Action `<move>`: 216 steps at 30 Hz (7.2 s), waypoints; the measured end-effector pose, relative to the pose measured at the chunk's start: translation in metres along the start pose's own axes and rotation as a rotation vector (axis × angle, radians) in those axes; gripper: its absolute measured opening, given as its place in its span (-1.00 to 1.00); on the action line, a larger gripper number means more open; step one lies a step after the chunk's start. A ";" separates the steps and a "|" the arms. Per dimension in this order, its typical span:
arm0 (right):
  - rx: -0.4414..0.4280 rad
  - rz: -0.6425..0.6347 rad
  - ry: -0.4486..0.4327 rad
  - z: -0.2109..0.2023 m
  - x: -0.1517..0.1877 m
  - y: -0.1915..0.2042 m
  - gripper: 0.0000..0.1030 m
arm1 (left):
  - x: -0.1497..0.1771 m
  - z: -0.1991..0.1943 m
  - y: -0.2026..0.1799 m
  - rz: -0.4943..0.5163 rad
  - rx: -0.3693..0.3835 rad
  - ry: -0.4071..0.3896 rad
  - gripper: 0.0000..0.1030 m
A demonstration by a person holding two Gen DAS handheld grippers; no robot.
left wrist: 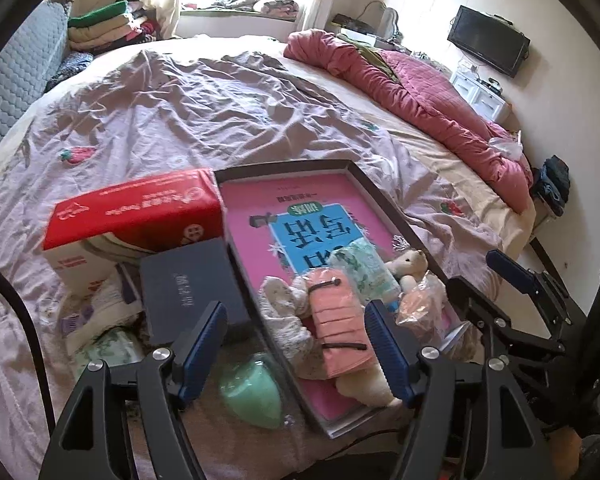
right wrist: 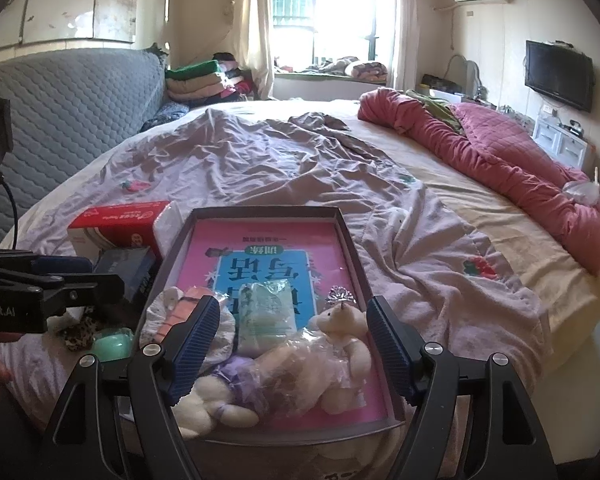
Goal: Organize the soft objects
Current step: 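Raise both open tools and move them toward the packs on the bed, then grasp the green-printed white tissue pack with the right tool, then grasp the white-purple wipes packet with left tool while right tool holds the tissue pack, then carry both held packs over the pink tray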
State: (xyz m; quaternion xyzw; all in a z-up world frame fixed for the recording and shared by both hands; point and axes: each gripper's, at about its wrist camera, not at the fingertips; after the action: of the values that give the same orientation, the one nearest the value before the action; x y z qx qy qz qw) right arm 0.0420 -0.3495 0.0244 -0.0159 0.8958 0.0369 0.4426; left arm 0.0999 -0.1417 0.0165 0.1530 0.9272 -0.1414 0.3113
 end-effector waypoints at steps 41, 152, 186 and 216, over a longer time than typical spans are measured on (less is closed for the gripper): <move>-0.320 -0.176 -0.053 -0.050 -0.005 0.123 0.50 | 0.027 -0.094 0.133 -0.268 -0.203 -0.073 0.37; -0.461 -0.224 0.225 0.070 0.039 0.206 0.47 | 0.055 0.018 0.192 -0.078 -0.101 0.106 0.17; -0.474 -0.087 0.184 0.051 0.027 0.162 0.47 | 0.038 0.043 0.161 0.109 -0.074 0.145 -0.27; -0.432 -0.021 0.056 0.018 0.002 0.130 0.47 | 0.030 -0.034 0.079 0.040 -0.150 0.046 -0.59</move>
State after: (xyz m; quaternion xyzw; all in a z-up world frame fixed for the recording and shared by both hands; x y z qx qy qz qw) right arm 0.0464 -0.2181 0.0186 -0.1208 0.8788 0.2230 0.4042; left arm 0.0885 -0.0521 0.0108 0.1508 0.9388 -0.0618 0.3034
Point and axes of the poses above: each gripper's, at about its wrist camera, not at the fingertips, and z roughly the way its jaws point, y to its left, x to its underside, and after that the axes turned 7 degrees about z, right-handed
